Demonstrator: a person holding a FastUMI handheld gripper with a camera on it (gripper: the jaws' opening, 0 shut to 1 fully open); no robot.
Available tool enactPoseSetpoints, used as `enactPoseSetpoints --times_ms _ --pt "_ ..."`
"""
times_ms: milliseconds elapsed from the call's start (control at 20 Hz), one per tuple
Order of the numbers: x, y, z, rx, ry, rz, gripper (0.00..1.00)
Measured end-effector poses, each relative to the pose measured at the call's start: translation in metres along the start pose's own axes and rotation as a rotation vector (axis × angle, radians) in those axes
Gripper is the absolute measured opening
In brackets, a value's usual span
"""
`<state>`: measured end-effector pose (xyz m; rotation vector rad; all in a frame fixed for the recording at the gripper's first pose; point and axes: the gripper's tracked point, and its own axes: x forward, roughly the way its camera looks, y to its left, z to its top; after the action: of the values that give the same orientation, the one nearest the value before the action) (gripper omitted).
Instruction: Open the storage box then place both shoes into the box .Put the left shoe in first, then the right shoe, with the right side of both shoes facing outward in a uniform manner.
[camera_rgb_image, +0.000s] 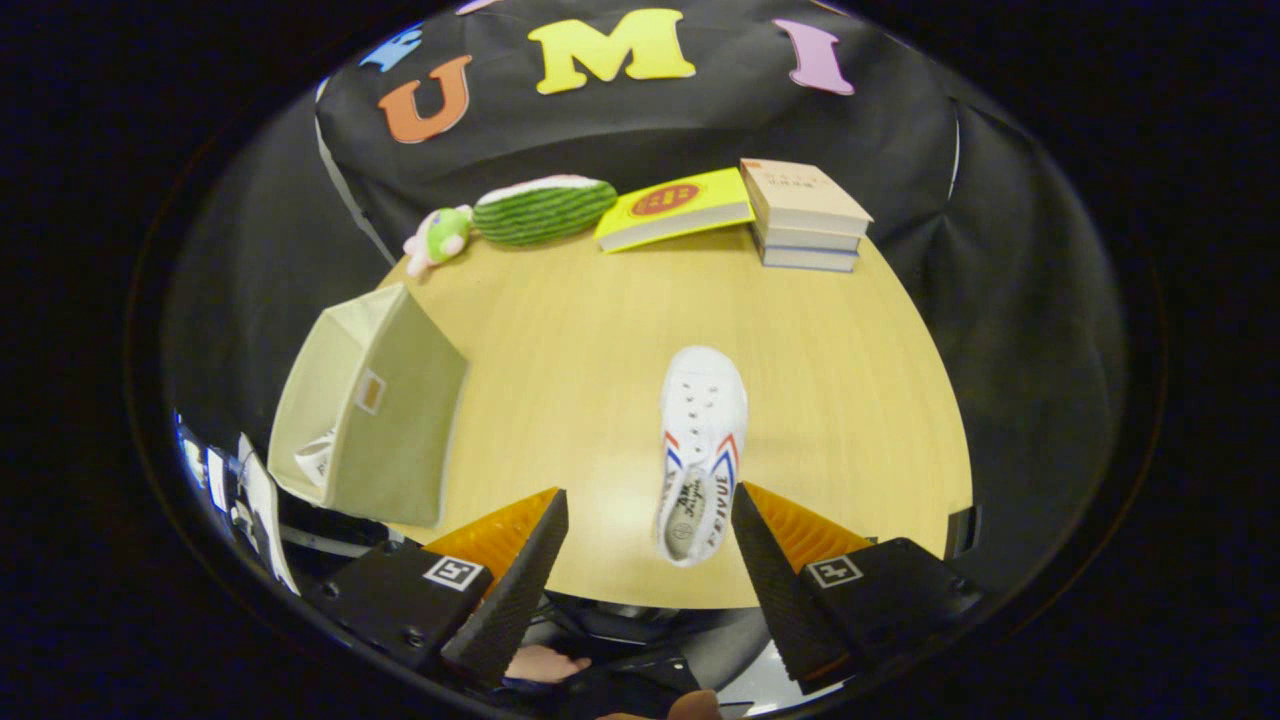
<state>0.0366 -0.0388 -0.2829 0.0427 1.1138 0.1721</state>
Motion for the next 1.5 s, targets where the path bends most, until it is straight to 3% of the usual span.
enactPoseSetpoints --times_ms 250,500,600,700,750,800,850,1000,1050,1300,1500 --pt "0.051 -0.045 -0.026 0.089 0.101 -0.016 1.0" --pt "0.08 -0.052 -0.032 0.121 0.154 0.019 0.97" --pt "0.088 -0.053 -0.028 0.115 0.156 0.016 0.91" --pt "0.096 -0.048 -0.029 0.136 0.18 0.036 0.75" --pt "0.096 -0.046 -0.028 0.146 0.187 0.047 0.62" --pt "0.097 -0.043 -0.028 0.151 0.195 0.057 0.58" --pt "0.092 -0.043 -0.022 0.168 0.194 0.052 0.37" --pt "0.094 -0.048 -0.022 0.229 0.167 0.044 0.25" --pt "0.094 -0.047 -0.023 0.253 0.163 0.058 0.1" --pt "0.084 -0.031 -0.022 0.395 0.178 0.132 0.06" --pt "0.05 -0.008 -0.012 0.423 0.142 0.14 0.06"
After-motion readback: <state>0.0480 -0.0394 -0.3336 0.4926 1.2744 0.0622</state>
